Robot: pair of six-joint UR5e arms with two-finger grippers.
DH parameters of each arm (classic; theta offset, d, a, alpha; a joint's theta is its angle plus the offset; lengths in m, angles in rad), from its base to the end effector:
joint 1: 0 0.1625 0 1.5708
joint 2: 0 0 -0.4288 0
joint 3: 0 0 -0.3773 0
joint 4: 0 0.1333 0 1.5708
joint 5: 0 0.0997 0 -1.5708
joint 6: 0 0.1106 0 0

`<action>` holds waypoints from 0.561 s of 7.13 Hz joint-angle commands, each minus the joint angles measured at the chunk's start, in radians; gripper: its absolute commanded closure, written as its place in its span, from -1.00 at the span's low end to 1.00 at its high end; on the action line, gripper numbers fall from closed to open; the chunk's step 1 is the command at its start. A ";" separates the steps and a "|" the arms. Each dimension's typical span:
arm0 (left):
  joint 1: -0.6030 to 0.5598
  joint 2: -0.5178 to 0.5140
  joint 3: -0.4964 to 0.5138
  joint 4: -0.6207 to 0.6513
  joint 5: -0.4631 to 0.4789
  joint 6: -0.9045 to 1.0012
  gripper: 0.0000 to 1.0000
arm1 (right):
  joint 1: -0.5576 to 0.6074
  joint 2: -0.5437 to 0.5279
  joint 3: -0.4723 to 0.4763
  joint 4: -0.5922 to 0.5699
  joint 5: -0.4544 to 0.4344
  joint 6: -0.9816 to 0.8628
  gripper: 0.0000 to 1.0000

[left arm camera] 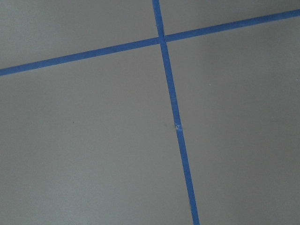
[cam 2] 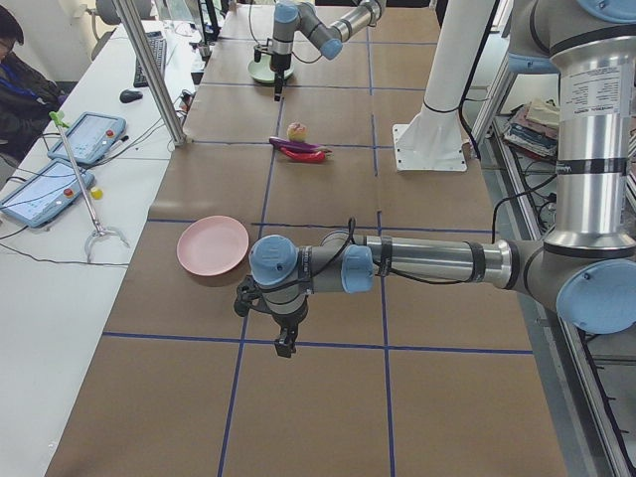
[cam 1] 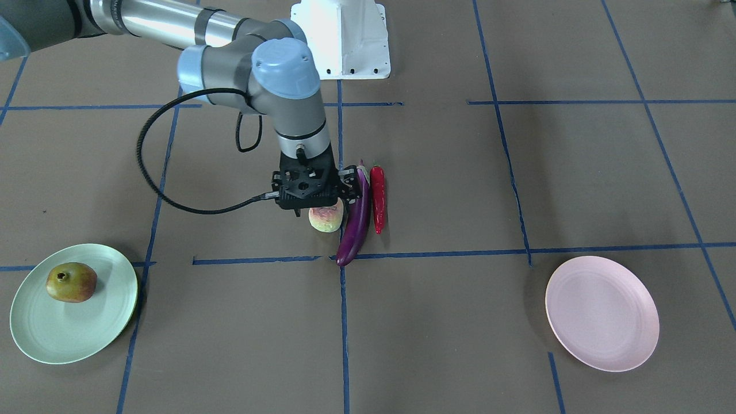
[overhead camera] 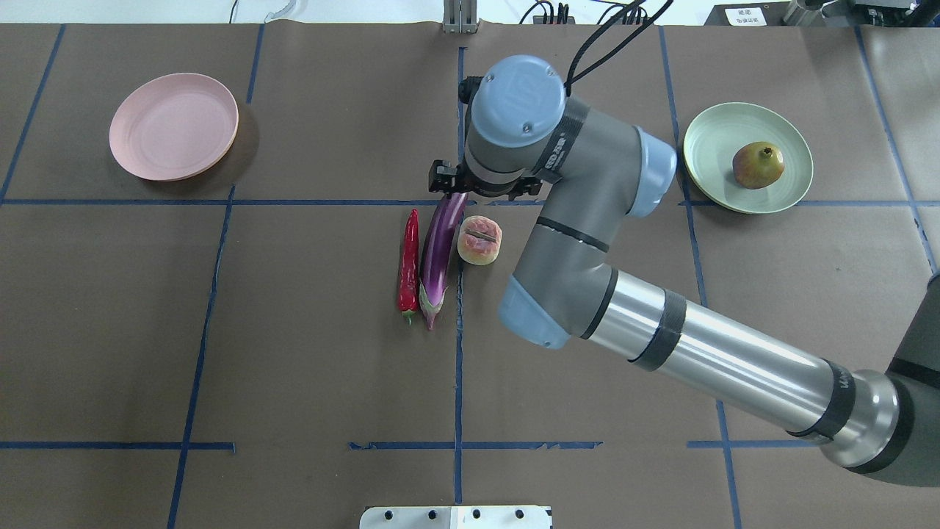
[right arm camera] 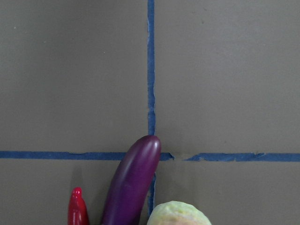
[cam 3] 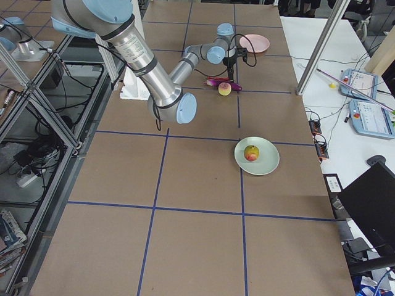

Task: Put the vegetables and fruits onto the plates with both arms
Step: 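Move the right gripper back over the pink-yellow peach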

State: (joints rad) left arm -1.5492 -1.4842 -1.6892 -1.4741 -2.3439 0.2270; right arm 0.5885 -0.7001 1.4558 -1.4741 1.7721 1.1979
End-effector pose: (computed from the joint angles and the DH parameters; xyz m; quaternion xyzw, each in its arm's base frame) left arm -0.0467 -0.4355 0.6632 0.0087 0.3779 0.1026 0.9201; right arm -0.5619 -0.5087 0.1763 0.1091 -0.4070 0.0562 0.9051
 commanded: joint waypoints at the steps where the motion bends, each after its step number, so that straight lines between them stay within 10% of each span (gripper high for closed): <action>1: 0.005 0.001 0.000 0.000 0.000 0.000 -1.00 | -0.036 0.027 -0.061 -0.008 -0.042 0.008 -1.00; 4: 0.006 0.001 0.002 0.000 0.000 0.000 -1.00 | -0.082 0.018 -0.113 -0.014 -0.098 -0.027 -1.00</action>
State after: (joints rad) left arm -1.5435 -1.4834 -1.6884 -1.4742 -2.3433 0.2270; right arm 0.5244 -0.6790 1.3602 -1.4862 1.6954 1.1780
